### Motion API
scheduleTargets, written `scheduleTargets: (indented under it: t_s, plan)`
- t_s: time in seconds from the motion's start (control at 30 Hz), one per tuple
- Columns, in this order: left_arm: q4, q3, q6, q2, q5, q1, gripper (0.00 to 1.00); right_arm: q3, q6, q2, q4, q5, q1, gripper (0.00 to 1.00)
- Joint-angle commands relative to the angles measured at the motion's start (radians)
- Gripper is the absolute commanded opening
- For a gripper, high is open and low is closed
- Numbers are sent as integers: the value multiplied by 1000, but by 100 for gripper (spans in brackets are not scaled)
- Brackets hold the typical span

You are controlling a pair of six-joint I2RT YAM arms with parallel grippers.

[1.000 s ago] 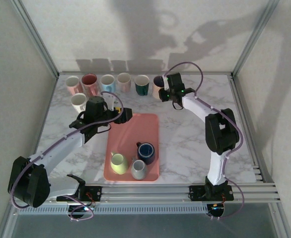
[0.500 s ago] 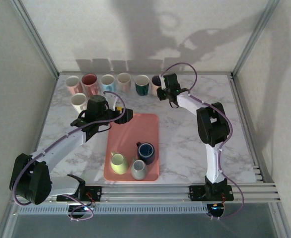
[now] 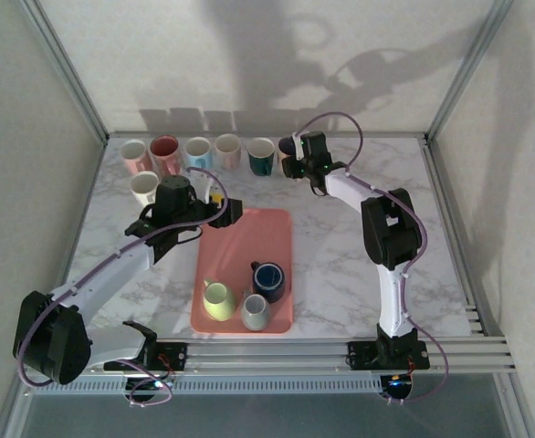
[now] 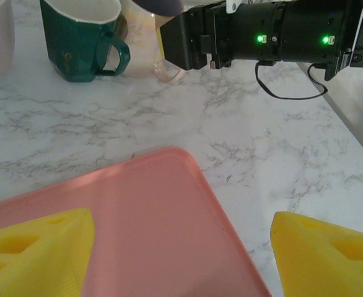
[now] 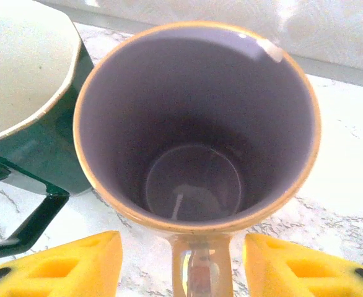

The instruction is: Turn the mug right side up

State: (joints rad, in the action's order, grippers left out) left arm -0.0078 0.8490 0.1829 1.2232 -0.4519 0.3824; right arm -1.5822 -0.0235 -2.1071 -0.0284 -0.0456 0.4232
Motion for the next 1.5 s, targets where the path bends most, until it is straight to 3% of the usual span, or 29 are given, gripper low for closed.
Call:
scheduleTargets:
  t_s: [0.0,0.13,0.37,0.67,0.77,0.9,1.17,1.47]
  plan:
    - [-40,1,-2,-57,10,-10,75,55,-35,167,-51,-12,-6,57]
    - [-114,17,0,-84,31,-10,75,137,-75,312,-190,14,-7,57]
    - [-314,68,64,-94,140,-9,74,257,-202,530,-451,189,-7,54]
    - [-448,69,117,-146,144,-4,73,357,-293,697,-688,357,35,54]
    - [-454,54,125,-183,145,-4,73,379,-269,721,-723,451,72,55]
    - [-456,49,148,-205,116,-4,74,406,-245,754,-765,474,140,59]
    - [-469,19,136,-216,27,-4,74,499,-217,779,-732,447,249,64]
    - [-487,27,55,-237,-51,-5,75,551,-193,743,-681,429,291,64]
